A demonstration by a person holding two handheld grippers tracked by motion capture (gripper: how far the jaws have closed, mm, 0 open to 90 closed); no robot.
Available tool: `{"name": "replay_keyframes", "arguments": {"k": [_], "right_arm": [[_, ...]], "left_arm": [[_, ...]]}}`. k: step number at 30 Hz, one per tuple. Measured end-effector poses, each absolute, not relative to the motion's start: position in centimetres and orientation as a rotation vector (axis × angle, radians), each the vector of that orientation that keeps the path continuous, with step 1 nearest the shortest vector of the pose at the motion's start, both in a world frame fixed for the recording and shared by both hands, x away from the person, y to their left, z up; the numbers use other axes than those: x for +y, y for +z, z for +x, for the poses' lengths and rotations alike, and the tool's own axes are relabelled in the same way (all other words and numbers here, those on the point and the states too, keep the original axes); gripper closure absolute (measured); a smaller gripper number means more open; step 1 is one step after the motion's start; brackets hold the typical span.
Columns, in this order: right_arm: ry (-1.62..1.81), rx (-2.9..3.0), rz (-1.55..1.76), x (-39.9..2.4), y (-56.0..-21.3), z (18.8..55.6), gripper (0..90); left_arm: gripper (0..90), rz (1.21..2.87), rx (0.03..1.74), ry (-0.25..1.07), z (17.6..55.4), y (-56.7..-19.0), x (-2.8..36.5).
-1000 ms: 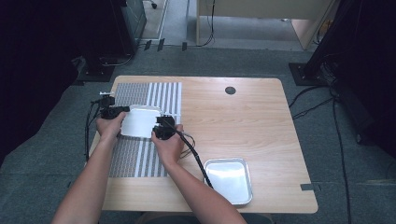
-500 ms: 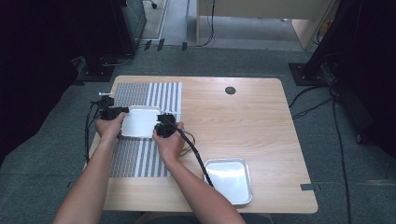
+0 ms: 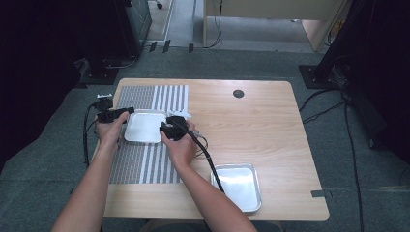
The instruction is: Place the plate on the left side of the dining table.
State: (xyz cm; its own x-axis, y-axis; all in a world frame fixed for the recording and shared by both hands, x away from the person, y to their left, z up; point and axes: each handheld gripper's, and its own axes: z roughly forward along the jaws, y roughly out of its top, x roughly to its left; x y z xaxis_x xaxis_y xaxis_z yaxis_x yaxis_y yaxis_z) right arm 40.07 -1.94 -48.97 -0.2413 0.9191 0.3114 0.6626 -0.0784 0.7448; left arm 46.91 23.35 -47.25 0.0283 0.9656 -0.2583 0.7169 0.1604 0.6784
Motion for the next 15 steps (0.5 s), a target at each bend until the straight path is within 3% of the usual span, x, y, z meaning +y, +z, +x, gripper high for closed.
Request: {"name": "replay_keyframes", "arguments": {"k": [11,15], "right_arm": [[1.276,1.981,1.66,-4.7,-46.4,39.3,29.8],[1.262,1.997,1.62,-5.8,-45.6,38.8,28.4]], "left_arm": [[15.4,1.596,1.69,0.513,44.1,-45.8,23.0],[15.4,1.624,1.658,0.537,43.2,-45.6,22.6]]}}
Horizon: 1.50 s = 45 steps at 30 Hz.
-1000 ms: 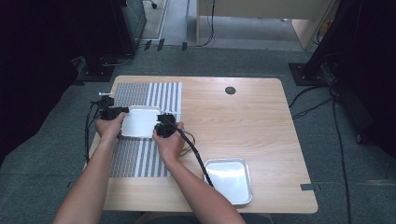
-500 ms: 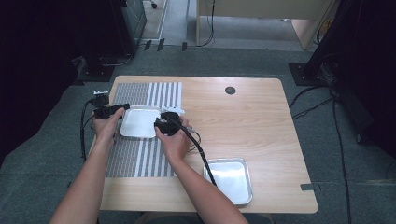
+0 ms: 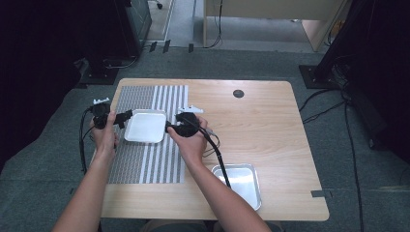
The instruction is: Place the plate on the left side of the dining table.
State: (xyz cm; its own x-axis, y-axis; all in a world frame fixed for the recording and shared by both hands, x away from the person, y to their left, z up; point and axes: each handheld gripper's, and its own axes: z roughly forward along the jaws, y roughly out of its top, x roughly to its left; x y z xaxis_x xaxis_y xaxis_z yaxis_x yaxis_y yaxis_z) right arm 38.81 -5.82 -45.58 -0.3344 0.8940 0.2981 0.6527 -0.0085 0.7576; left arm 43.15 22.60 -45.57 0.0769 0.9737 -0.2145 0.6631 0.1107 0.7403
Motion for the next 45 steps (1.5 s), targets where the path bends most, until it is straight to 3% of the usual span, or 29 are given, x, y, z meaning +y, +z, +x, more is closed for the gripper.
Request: {"name": "replay_keyframes", "arguments": {"k": [17,45], "right_arm": [[1.264,1.995,1.53,-10.1,-42.7,35.9,26.9],[1.196,1.937,1.519,-18.2,-42.5,32.1,26.5]], "left_arm": [[15.5,1.627,1.6,0.512,38.8,-45.0,22.0],[15.4,1.68,1.458,0.594,31.3,-44.5,20.3]]}}
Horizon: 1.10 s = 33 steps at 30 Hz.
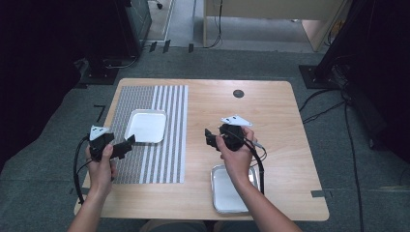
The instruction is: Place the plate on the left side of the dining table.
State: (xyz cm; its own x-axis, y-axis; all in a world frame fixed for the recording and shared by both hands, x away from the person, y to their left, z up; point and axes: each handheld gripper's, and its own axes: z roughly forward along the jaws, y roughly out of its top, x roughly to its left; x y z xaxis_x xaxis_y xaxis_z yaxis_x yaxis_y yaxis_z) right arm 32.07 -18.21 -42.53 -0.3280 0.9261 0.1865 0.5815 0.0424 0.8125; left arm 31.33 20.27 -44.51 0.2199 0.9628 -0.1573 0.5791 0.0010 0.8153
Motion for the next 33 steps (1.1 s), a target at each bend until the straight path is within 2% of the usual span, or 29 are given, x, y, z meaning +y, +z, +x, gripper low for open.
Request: {"name": "replay_keyframes", "arguments": {"k": [13,33], "right_arm": [[1.172,1.909,1.525,-21.1,-42.7,30.9,26.4],[1.149,1.846,1.597,-26.5,-44.5,28.7,26.4]], "left_arm": [[14.1,1.71,1.413,0.578,29.0,-45.2,19.6],[12.8,1.68,1.406,0.532,26.1,-47.2,20.9]]}}
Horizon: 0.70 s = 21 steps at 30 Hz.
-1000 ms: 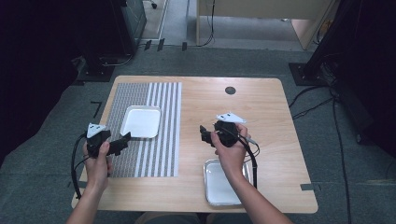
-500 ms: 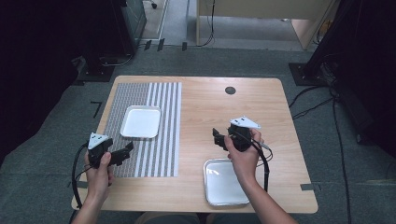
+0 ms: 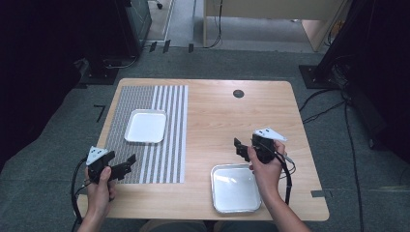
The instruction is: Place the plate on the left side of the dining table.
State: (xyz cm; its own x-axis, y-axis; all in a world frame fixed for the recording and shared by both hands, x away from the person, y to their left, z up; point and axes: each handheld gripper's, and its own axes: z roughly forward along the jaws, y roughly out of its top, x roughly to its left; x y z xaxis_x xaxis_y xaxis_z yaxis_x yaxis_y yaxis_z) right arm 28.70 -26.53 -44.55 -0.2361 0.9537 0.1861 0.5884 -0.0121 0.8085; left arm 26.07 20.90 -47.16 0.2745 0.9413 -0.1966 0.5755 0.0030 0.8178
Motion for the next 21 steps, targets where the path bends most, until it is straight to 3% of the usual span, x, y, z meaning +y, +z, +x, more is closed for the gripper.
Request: {"name": "replay_keyframes", "arguments": {"k": [21], "right_arm": [[1.098,1.754,1.699,-32.8,-47.3,26.0,26.3]], "left_arm": [[10.9,1.673,1.432,0.55,23.6,-48.7,23.8]]}}
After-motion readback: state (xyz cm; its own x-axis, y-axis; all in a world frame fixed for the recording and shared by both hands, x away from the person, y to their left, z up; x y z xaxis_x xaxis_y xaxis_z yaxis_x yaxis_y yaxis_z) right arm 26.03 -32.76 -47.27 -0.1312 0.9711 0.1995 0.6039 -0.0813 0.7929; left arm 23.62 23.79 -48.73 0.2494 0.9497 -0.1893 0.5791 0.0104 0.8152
